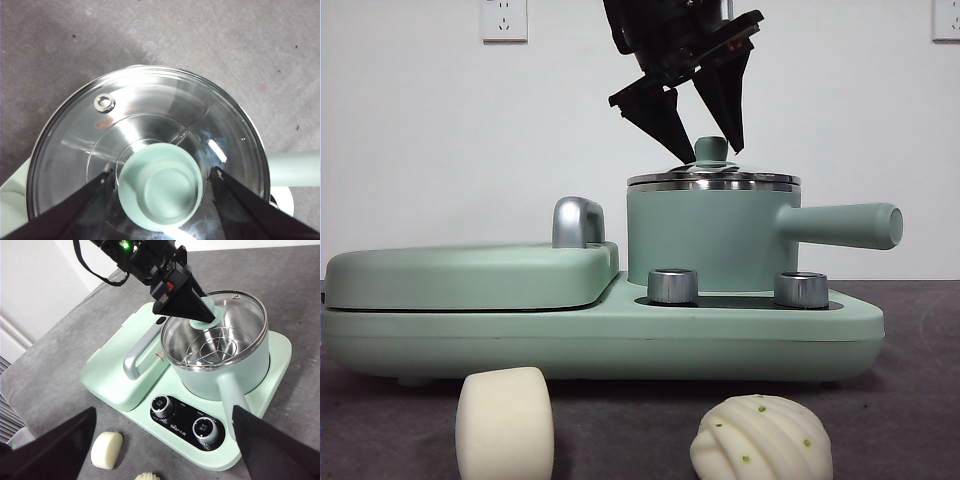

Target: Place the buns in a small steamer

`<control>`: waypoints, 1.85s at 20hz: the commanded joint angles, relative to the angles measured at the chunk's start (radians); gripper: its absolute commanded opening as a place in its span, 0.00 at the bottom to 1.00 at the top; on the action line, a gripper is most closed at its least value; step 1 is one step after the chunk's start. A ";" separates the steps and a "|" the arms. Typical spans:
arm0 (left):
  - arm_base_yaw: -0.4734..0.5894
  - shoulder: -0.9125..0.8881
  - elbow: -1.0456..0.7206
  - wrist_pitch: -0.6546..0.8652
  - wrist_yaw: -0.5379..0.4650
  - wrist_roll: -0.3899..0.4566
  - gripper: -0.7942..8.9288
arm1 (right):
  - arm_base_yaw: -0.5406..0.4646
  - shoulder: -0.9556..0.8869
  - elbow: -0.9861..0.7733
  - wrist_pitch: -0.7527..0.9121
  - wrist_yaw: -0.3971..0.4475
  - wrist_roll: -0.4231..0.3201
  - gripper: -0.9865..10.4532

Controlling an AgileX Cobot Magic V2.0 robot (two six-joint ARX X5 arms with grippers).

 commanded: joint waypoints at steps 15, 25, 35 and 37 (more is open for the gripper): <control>-0.018 0.047 0.062 -0.020 -0.002 0.026 0.10 | 0.003 0.004 0.019 -0.004 0.001 -0.007 0.47; 0.041 0.047 0.299 -0.137 -0.078 0.021 0.10 | 0.029 0.023 0.028 -0.011 0.034 0.060 0.47; 0.269 0.039 0.343 -0.190 -0.080 -0.006 0.10 | 0.578 0.318 0.184 -0.056 0.415 0.233 0.47; 0.314 0.039 0.343 -0.188 -0.080 -0.016 0.10 | 0.717 0.428 0.225 -0.056 0.493 0.267 0.47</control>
